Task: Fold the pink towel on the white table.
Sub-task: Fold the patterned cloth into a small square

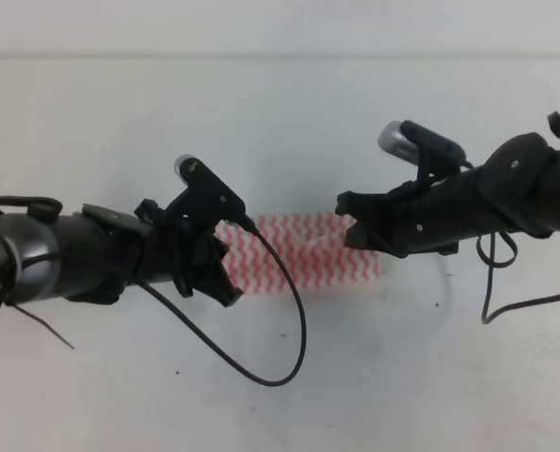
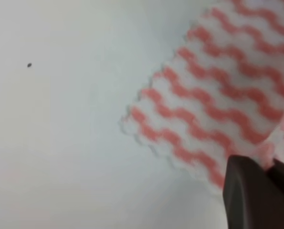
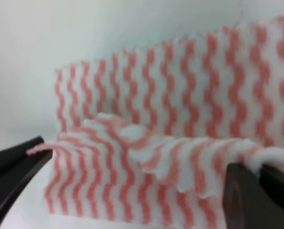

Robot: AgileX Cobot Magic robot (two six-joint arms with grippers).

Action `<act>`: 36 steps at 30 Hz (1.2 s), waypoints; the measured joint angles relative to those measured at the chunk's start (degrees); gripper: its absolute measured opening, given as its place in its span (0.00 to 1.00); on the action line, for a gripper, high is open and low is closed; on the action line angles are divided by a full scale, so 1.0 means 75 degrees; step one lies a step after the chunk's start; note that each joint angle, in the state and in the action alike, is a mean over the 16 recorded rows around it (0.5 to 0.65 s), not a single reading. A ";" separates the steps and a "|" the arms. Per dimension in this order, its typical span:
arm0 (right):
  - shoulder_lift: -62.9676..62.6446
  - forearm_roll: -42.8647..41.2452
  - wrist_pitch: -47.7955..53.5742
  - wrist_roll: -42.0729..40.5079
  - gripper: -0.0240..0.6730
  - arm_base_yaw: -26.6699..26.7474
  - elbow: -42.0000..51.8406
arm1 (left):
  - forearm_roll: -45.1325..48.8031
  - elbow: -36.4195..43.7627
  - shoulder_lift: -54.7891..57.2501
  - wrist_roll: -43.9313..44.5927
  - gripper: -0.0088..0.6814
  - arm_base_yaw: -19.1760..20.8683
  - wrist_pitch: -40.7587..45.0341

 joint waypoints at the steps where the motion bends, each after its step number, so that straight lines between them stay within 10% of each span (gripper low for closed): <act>1: 0.0032 0.0000 0.0009 -0.0001 0.02 -0.0003 -0.0020 | -0.0001 -0.0022 0.0024 0.0002 0.01 0.0000 -0.0002; 36: 0.0655 0.0003 0.0299 0.0000 0.01 -0.0159 -0.0574 | 0.0002 -0.0223 0.0313 0.0088 0.01 0.0002 -0.0258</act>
